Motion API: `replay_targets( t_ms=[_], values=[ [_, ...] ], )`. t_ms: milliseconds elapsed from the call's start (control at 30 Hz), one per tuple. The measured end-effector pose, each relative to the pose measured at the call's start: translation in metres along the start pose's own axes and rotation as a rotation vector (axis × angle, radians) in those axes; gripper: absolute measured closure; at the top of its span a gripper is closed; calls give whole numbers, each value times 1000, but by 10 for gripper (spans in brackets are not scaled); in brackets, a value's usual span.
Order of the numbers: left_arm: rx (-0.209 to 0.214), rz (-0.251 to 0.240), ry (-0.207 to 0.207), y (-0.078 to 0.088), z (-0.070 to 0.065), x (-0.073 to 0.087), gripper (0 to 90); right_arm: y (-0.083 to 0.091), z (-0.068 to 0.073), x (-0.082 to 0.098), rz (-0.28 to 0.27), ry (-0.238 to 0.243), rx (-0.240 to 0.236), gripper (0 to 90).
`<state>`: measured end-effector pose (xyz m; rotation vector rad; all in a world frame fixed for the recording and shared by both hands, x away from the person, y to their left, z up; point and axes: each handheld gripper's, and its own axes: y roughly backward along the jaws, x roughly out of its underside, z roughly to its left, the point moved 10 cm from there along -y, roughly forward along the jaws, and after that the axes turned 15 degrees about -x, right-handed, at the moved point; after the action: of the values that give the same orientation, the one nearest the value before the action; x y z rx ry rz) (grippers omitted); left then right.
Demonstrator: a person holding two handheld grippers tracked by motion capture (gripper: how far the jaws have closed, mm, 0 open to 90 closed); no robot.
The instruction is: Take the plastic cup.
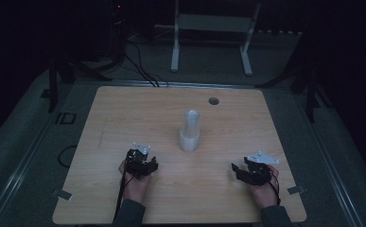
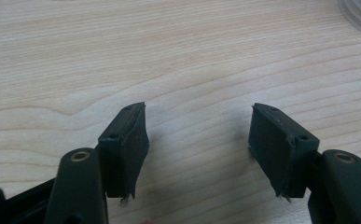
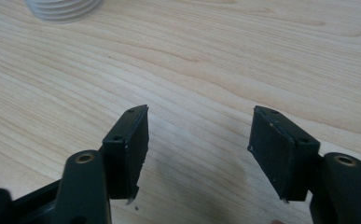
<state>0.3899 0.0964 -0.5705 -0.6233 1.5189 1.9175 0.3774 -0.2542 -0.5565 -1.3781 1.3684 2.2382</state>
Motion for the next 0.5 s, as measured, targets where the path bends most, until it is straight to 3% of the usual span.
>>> replay_targets(
  t_ms=[167, 233, 400, 500],
  values=[
    [39, -30, -8, 6, -3, -4, 380, 0, 5, -1, 3, 7, -20, 446],
    [70, -64, -11, 11, -6, -8, 378, 2, 8, -4, 1, 15, -34, 489],
    [106, -83, -9, 16, -8, -13, 380, 8, 11, -13, -19, 12, -46, 522],
    [160, -80, 2, 19, -12, -15, 408, 11, 12, -16, -31, 5, -54, 544]
  ],
)
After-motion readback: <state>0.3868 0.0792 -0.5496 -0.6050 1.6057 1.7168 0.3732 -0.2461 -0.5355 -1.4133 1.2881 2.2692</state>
